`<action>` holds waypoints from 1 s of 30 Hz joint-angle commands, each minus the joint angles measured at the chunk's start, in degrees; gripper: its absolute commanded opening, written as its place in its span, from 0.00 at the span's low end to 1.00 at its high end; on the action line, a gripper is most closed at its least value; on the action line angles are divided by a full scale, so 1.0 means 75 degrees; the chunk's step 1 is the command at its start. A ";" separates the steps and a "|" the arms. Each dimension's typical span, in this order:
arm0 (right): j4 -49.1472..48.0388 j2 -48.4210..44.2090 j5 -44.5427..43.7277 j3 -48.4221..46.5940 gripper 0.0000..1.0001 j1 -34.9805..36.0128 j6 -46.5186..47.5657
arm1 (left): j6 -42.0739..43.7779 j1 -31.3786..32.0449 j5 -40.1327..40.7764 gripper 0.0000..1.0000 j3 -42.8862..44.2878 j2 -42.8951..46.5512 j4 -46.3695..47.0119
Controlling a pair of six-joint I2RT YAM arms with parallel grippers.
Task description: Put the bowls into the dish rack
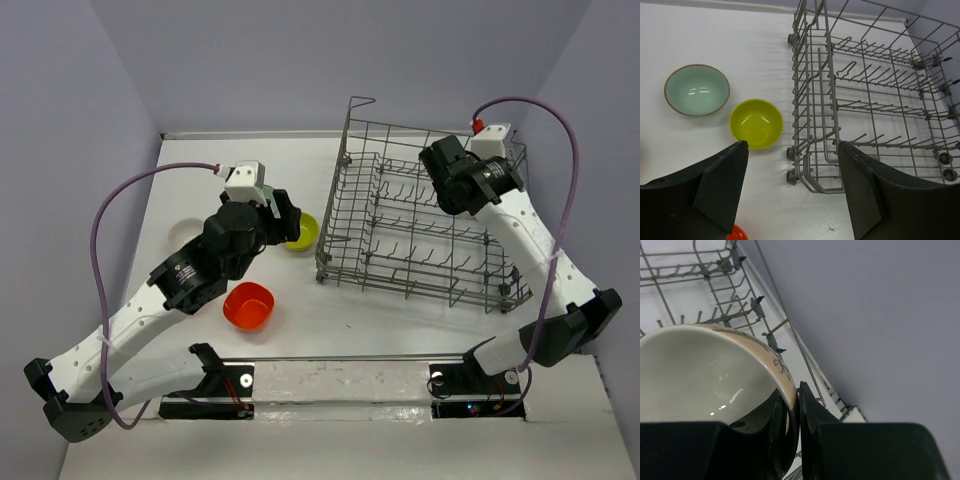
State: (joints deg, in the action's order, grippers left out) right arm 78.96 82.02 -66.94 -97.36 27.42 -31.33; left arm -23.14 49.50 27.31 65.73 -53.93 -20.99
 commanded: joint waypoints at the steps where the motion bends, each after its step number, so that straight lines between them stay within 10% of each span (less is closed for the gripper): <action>1: -0.0039 0.0033 -0.1071 0.0453 0.01 -0.0351 -0.0111 | -0.0138 0.0033 -0.0360 0.81 -0.0513 0.0405 0.0595; 14: -0.2242 -0.1466 -0.2289 0.3451 0.01 -0.0937 0.2337 | -0.0138 0.0010 -0.0793 0.84 -0.1522 0.1238 0.1054; 30: -0.3133 -0.0671 -0.3251 0.4087 0.01 -0.1229 0.3228 | 0.0542 -0.0025 -0.0887 0.87 -0.1253 0.1379 0.0538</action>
State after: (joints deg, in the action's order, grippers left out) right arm 59.48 76.49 -80.14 -66.59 19.51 -8.71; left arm -21.52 49.47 21.12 54.61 -44.16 -17.47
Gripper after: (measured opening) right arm 0.166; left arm 0.866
